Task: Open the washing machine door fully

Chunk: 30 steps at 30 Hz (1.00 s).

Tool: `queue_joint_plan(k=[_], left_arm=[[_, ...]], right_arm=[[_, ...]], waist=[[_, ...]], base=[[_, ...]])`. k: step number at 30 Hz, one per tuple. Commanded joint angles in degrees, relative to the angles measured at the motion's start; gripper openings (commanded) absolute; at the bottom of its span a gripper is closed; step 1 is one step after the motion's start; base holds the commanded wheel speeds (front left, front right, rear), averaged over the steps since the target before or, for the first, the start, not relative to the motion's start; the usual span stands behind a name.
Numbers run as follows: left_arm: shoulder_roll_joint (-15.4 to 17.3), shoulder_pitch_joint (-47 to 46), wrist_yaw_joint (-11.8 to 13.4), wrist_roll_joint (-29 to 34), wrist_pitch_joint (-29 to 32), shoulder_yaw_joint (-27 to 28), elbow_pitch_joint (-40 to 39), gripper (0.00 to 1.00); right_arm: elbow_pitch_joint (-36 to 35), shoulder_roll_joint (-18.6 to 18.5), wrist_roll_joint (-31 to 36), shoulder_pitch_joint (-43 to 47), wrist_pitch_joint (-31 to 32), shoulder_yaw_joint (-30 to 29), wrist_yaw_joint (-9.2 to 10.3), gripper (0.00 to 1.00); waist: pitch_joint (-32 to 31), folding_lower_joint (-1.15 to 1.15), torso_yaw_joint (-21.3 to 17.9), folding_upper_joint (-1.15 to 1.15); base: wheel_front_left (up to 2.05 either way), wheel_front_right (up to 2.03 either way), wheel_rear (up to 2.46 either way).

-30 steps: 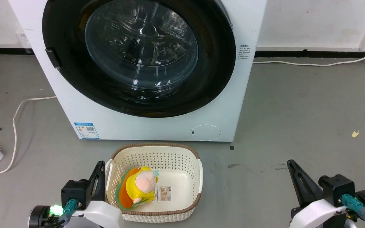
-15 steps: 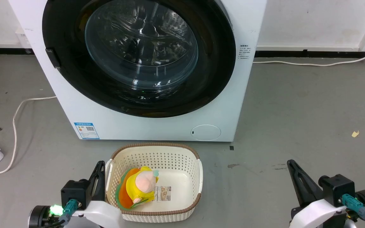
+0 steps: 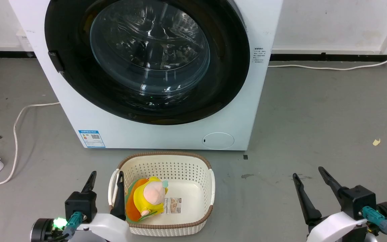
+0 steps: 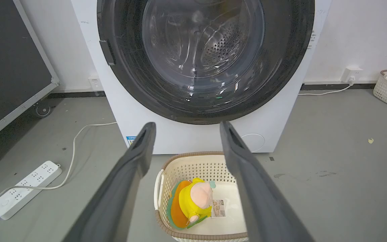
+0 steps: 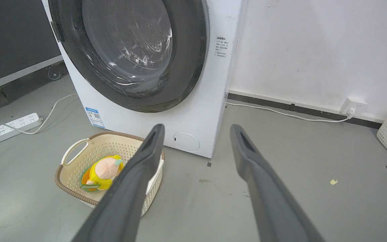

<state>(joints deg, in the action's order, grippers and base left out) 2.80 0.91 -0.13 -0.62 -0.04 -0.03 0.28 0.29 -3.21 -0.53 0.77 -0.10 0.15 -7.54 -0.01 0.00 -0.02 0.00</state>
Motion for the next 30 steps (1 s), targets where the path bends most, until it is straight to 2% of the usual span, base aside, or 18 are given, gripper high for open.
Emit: queue_joint_plan(k=[1,21,30], left_arm=[[0.0,0.01,0.14,-0.1,-0.53,-0.23,0.13,1.0],[0.02,-0.14,0.65,-0.65,-2.8,-1.26,0.24,1.0],[0.02,-1.18,0.94,-0.92,-3.88,-2.02,-0.1,1.0]], right_arm=[[0.07,0.02,-0.42,0.01,-0.53,-0.01,0.0,1.0],[-0.3,0.01,-1.26,-0.91,-2.79,0.13,0.01,1.0],[-0.33,-1.41,-2.95,-4.34,-3.87,0.64,0.01,1.0]], waist=[[0.0,0.0,-0.02,0.0],[1.07,0.0,0.35,0.0],[3.37,0.0,1.08,0.0]], base=[[0.0,0.0,0.0],[0.0,0.0,0.0],[0.0,0.0,0.0]])
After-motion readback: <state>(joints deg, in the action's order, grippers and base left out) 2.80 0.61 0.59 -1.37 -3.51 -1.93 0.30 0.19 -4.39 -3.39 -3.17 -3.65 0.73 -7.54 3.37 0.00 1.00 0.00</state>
